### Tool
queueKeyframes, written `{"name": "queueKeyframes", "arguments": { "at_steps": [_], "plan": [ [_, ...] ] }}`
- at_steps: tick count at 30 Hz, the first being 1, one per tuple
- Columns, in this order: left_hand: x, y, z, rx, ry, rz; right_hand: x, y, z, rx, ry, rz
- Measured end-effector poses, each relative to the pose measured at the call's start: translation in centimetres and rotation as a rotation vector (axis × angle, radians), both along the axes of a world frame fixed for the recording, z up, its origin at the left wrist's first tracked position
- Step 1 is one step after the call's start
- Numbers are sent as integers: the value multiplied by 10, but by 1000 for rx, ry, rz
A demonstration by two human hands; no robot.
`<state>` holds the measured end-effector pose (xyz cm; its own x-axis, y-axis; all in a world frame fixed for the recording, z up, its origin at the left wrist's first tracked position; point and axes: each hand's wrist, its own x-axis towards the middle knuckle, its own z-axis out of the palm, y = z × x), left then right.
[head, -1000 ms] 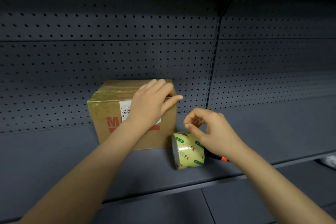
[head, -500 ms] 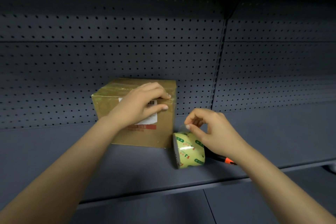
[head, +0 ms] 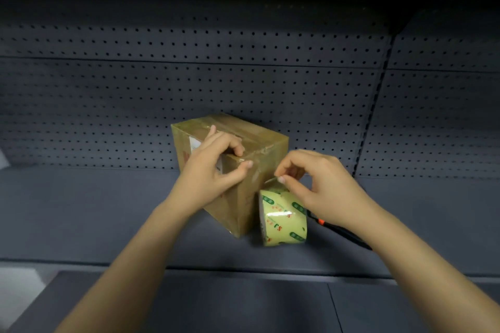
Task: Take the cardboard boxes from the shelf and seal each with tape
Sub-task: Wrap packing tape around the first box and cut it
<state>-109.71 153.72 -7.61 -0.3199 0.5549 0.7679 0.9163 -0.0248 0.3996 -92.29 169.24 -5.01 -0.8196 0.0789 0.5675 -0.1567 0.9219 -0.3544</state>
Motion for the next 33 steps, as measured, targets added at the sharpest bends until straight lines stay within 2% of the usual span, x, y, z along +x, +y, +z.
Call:
{"name": "queueKeyframes", "arguments": {
  "at_steps": [4, 7, 10, 13, 19, 25, 33],
  "plan": [
    [1, -28, 1, 46, -30, 54, -13, -15, 6, 12, 5, 85],
    [25, -44, -3, 154, -52, 171, -19, -26, 12, 25, 1, 140],
    [64, -50, -22, 267, -197, 260, -22, -34, 18, 31, 5, 178],
    [94, -49, -41, 242, -405, 274, -26, -39, 21, 7, 26, 195],
    [114, -39, -59, 134, -543, 197, -32, -42, 23, -40, 15, 217],
    [123, -28, -51, 279, -561, 276, -37, -38, 28, 100, -2, 252],
    [124, -22, -32, 345, -847, 318, -53, -31, 57, 137, -23, 340]
  ]
}}
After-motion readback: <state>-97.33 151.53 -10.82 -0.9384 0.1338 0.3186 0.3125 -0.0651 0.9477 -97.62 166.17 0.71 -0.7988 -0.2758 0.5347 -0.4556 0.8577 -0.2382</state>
